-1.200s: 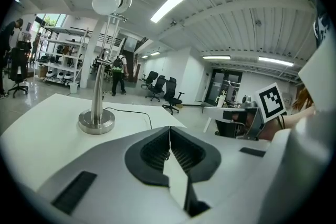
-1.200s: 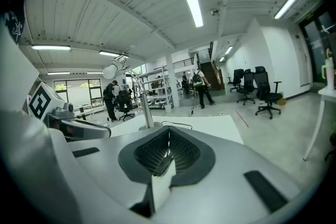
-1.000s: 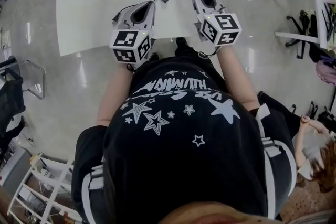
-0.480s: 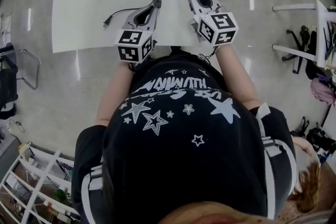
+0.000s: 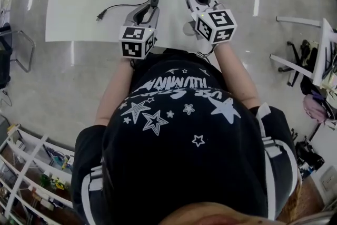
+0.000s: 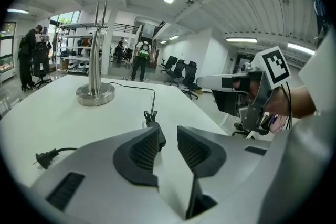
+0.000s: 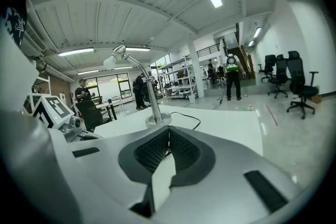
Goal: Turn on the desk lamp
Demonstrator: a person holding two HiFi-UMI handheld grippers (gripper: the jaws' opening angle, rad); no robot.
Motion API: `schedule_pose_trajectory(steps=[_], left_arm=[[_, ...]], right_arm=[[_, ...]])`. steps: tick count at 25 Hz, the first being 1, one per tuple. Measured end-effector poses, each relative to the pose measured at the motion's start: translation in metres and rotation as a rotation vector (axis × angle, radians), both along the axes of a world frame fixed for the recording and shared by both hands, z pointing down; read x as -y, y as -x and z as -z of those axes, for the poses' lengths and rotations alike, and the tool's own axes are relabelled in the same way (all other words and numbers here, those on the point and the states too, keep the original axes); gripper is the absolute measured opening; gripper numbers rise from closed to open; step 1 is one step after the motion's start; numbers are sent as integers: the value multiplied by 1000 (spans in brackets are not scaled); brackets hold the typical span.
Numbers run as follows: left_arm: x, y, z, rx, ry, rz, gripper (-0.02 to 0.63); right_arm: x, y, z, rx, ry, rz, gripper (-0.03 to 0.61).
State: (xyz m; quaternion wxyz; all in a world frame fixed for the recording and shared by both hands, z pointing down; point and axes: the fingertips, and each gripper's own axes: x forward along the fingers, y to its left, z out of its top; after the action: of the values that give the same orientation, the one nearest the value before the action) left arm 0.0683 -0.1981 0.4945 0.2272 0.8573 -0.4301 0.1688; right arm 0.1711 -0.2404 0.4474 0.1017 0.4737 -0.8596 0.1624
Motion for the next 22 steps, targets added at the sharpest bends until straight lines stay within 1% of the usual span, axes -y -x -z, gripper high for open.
schedule_pose_trajectory(steps=[3,8,11,15,22], left_arm=[[3,-2,-7,26,11,25,117],[11,-4,-25,94,24,62,169],[16,-4,-35,128,43,65,173],[18,-9,-41,127,66,68,172],[25,-5,-54,168,83,100,172]], right_arm=[[2,1,-4,3,12,25,6],[7,4,-15,-7,27,72,6],[10,8,-17,-6,30,92,6],[11,10,-21,-3,42,103,6],[10,8,-28,-12,59,111,6]])
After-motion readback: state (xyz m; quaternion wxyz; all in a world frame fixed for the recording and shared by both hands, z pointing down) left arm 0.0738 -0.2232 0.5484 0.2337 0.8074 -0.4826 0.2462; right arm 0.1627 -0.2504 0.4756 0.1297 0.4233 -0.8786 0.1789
